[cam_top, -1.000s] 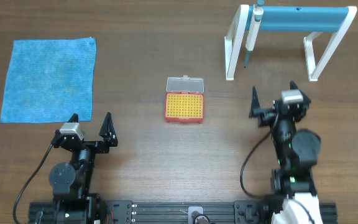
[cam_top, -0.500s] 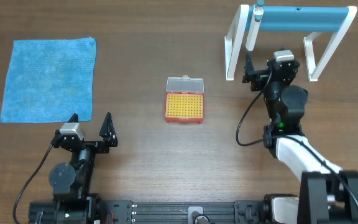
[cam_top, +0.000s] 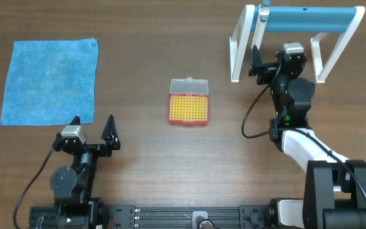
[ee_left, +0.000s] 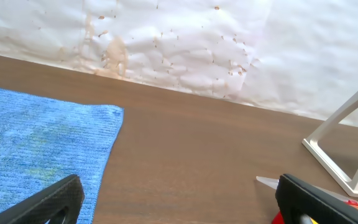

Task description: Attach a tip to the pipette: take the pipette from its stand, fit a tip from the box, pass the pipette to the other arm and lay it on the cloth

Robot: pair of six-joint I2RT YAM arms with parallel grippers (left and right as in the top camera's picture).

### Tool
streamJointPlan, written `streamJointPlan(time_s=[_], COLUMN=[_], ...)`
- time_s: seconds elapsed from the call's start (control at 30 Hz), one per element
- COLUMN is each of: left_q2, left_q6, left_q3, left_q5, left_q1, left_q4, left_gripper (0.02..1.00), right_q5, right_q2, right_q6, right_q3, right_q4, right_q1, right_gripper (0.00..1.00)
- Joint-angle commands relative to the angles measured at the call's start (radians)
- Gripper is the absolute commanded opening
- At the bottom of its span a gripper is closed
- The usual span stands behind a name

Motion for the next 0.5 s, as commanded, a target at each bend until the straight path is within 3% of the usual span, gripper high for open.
streamJointPlan(time_s=[0.03, 0.5], left_q2=[-0.008, -0.008], left_q6=[-0.006, -0.006], left_q3=[-0.002, -0.002], left_q5=[-0.007, -0.007], left_q1=[-0.002, -0.002], left_q4=[-0.008, -0.008], left_gripper=[0.998, 0.998], right_q5=[0.006, 0.006], right_q2=[0.058, 0.153], right_q6=[0.017, 0.017], right_q3=[0.060, 0.145], right_q4=[-0.002, -0.017], right_q1=[-0.005, -0.004], right_gripper=[0.954, 0.954])
